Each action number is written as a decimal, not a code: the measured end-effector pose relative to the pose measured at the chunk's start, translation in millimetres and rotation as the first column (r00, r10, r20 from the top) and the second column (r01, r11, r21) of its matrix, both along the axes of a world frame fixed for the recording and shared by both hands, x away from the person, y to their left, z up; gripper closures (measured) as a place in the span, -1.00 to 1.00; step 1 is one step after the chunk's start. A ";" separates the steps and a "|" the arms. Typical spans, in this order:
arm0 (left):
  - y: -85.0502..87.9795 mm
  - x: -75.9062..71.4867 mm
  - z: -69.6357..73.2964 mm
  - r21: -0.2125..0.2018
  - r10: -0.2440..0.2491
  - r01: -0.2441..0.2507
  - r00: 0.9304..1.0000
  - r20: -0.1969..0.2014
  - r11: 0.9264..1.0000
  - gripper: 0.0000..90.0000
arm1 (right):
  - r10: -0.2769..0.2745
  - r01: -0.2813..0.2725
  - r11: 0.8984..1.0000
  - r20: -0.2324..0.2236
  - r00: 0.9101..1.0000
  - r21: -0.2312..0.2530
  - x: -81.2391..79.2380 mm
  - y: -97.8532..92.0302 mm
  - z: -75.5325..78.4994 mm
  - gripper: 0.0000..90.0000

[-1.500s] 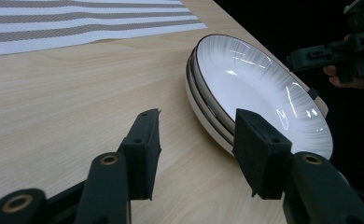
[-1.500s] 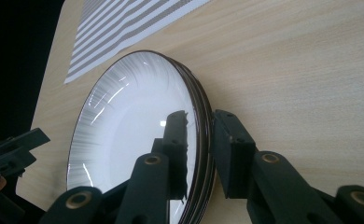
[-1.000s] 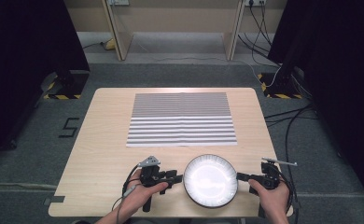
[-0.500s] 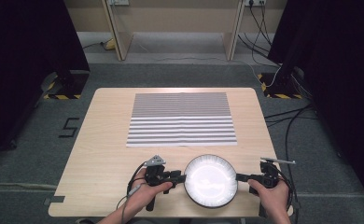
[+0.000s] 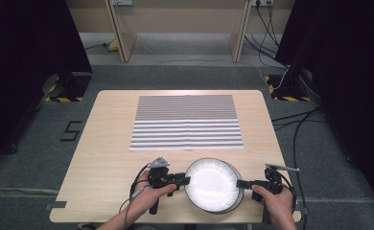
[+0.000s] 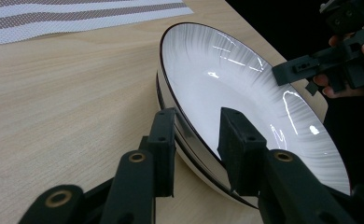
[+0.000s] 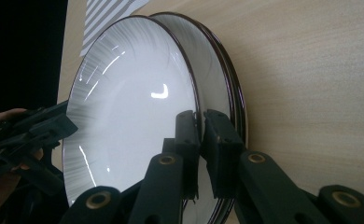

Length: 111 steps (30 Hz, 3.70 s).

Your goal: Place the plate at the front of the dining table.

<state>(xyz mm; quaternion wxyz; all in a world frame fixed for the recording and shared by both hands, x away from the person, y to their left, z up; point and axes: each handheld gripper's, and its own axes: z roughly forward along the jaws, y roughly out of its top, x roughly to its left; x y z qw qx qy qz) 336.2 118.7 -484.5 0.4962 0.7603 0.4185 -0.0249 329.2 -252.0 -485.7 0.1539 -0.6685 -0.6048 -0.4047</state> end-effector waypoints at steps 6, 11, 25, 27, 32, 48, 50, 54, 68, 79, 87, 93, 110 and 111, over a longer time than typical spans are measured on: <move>-1.6 -0.5 -0.6 0.009 0.000 0.000 1.000 0.017 1.000 0.49 | -0.009 0.009 1.000 -0.001 1.000 0.022 1.8 1.7 2.0 0.59; -6.1 -3.3 -7.5 0.012 -0.017 0.016 0.999 0.040 1.000 0.56 | -0.019 0.020 0.999 -0.007 1.000 0.033 2.1 2.1 2.6 0.51; -6.1 -5.6 -8.2 0.005 -0.020 0.020 0.998 0.057 1.000 0.47 | -0.061 0.062 0.996 -0.016 0.998 0.070 1.4 -2.8 -4.1 0.80; -3.9 -7.0 -5.0 -0.021 -0.003 0.005 0.997 0.074 1.000 0.29 | -0.070 0.071 0.994 -0.018 0.997 0.079 0.9 -3.1 -4.5 0.80; 6.2 -9.7 6.8 -0.055 0.026 -0.019 0.993 0.115 0.998 -0.04 | -0.082 0.083 0.989 -0.014 0.997 0.123 0.7 -5.7 -8.0 0.77; 52.2 -18.4 20.3 -0.077 0.112 -0.101 0.982 0.153 0.992 -0.23 | -0.124 0.122 0.977 0.005 0.992 0.176 -5.4 -9.5 -10.6 0.73; 55.9 -18.1 19.8 -0.068 0.117 -0.108 0.981 0.156 0.992 -0.23 | -0.133 0.130 0.973 0.001 0.991 0.192 -5.9 -9.4 -9.6 0.73; 60.2 -18.1 19.9 -0.065 0.127 -0.118 0.979 0.160 0.991 -0.23 | -0.141 0.134 0.968 0.015 0.990 0.214 -6.5 -11.4 -6.4 0.73; 74.3 -19.3 21.6 -0.053 0.149 -0.142 0.974 0.171 0.988 -0.23 | -0.165 0.152 0.959 0.035 0.986 0.241 -2.5 -13.3 8.6 0.72; 84.0 -21.2 19.7 -0.055 0.165 -0.158 0.972 0.168 0.986 -0.23 | -0.171 0.156 0.955 0.040 0.984 0.251 4.4 -11.7 17.3 0.72; 89.9 -23.9 15.1 -0.067 0.182 -0.174 0.970 0.158 0.983 -0.23 | -0.176 0.158 0.954 0.047 0.983 0.254 7.8 -11.2 20.5 0.71; 97.3 -25.5 11.2 -0.069 0.199 -0.191 0.969 0.149 0.979 -0.23 | -0.184 0.164 0.953 0.054 0.982 0.255 12.6 -11.0 24.9 0.71; 106.9 -25.7 8.1 -0.071 0.222 -0.214 0.964 0.148 0.974 -0.23 | -0.193 0.168 0.953 0.074 0.978 0.254 23.0 -9.3 37.8 0.70; 107.6 -25.9 7.3 -0.069 0.224 -0.215 0.964 0.146 0.974 -0.23 | -0.190 0.165 0.954 0.081 0.978 0.250 23.5 -9.2 38.0 0.70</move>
